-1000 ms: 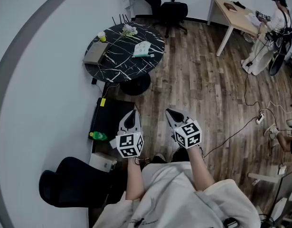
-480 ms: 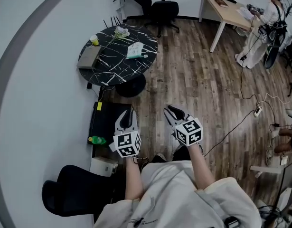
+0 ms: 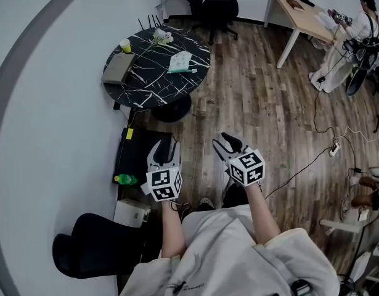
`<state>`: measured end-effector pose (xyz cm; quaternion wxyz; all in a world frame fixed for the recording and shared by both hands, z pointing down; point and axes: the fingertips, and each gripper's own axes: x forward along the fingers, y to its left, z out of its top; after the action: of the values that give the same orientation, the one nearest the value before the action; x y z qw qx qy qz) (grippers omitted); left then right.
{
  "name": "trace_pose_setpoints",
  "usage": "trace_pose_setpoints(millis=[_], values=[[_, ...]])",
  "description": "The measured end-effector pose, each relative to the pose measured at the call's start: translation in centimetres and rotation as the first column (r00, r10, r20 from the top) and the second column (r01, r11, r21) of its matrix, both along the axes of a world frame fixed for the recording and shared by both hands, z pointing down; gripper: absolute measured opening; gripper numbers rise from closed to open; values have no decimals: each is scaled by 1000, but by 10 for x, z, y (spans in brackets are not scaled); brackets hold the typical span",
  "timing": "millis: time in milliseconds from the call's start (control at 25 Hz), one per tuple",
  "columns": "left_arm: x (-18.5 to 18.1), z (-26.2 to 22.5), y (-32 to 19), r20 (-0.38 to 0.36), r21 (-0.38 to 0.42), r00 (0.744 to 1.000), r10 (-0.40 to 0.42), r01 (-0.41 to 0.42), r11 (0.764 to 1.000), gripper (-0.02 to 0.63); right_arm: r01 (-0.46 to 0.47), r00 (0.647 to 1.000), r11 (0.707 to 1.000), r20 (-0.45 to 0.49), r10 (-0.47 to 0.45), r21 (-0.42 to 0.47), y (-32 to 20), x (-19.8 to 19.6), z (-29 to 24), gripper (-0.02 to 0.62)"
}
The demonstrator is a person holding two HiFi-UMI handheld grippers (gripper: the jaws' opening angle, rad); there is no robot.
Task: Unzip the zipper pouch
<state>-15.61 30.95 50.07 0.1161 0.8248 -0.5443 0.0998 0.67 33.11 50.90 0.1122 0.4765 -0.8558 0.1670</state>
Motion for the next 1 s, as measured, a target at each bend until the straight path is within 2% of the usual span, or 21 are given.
trace_pose_setpoints(millis=[240, 480, 760, 1000], values=[[-9, 14, -22, -7, -18, 998, -60, 59, 998, 207, 28, 999, 1000, 37, -28, 13, -43, 6, 4, 170], [-6, 24, -59, 10, -55, 988, -155, 155, 986, 207, 127, 991, 992, 41, -126, -14, -103, 14, 13, 170], [30, 13, -109, 25, -65, 968, -250, 251, 966, 207, 250, 967, 967, 53, -248, -36, -177, 42, 10, 170], [79, 0, -151, 18, -71, 955, -295, 296, 953, 207, 285, 957, 958, 70, -283, -29, -227, 91, -3, 170]])
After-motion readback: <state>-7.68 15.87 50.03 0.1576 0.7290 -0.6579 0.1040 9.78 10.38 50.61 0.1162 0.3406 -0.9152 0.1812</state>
